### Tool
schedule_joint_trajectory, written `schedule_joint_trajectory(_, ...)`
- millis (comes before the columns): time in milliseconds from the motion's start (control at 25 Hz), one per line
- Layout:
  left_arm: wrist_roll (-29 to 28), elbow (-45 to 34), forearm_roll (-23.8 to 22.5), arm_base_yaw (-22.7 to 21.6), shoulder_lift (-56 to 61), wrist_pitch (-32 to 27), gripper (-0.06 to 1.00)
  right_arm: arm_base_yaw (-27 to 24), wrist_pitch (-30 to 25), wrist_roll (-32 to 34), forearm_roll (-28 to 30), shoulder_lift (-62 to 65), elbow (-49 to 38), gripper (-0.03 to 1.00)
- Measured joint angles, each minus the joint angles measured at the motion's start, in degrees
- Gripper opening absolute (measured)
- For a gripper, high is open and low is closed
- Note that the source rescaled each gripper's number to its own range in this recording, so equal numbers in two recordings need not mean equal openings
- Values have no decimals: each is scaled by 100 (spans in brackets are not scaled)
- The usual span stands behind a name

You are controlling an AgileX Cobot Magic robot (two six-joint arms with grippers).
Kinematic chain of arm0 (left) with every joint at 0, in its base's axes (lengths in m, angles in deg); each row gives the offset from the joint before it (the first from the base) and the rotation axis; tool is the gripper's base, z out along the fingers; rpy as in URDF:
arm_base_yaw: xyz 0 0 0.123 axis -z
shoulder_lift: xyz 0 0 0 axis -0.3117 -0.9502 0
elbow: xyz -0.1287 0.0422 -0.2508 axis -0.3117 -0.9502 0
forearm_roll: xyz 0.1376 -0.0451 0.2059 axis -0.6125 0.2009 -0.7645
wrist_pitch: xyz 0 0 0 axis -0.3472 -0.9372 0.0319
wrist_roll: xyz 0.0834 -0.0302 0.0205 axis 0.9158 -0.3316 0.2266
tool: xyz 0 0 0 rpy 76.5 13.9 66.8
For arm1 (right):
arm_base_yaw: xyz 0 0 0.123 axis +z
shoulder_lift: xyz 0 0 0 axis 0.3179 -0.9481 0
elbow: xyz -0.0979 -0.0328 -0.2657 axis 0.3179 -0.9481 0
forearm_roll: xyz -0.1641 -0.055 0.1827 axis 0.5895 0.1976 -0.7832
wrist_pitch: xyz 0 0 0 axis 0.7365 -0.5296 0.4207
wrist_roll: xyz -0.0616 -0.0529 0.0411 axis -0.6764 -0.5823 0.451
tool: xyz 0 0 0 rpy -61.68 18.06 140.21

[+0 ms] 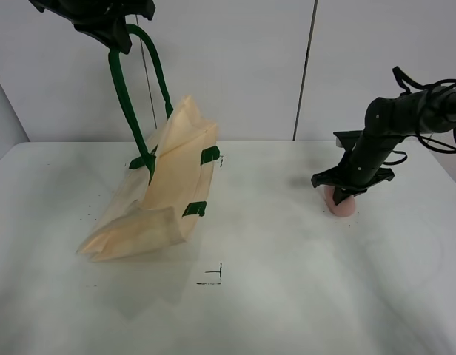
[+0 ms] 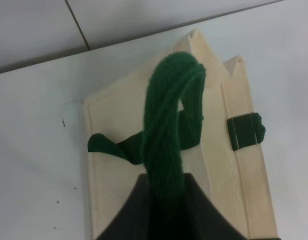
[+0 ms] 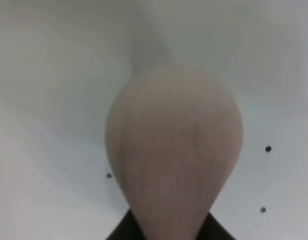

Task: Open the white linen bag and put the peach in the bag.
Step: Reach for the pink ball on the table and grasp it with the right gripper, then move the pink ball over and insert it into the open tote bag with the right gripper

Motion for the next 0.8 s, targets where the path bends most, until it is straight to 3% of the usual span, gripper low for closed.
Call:
schedule_joint_trajectory(160, -5, 0, 0, 0, 54, 0, 0, 0, -144, -614, -677, 652, 0, 0)
schedule_joint_trajectory(320, -17, 0, 0, 0, 54, 0, 0, 14, -468, -1420, -1757, 1229, 77, 0)
schedule_joint_trajectory(480, -26, 0, 12, 0, 54, 0, 0, 139, -823, -1736, -2340, 1286, 490, 0)
schedule_joint_trajectory(800, -26, 0, 18, 0, 54, 0, 0, 1292, -754, -1837, -2592, 1202, 1669, 0)
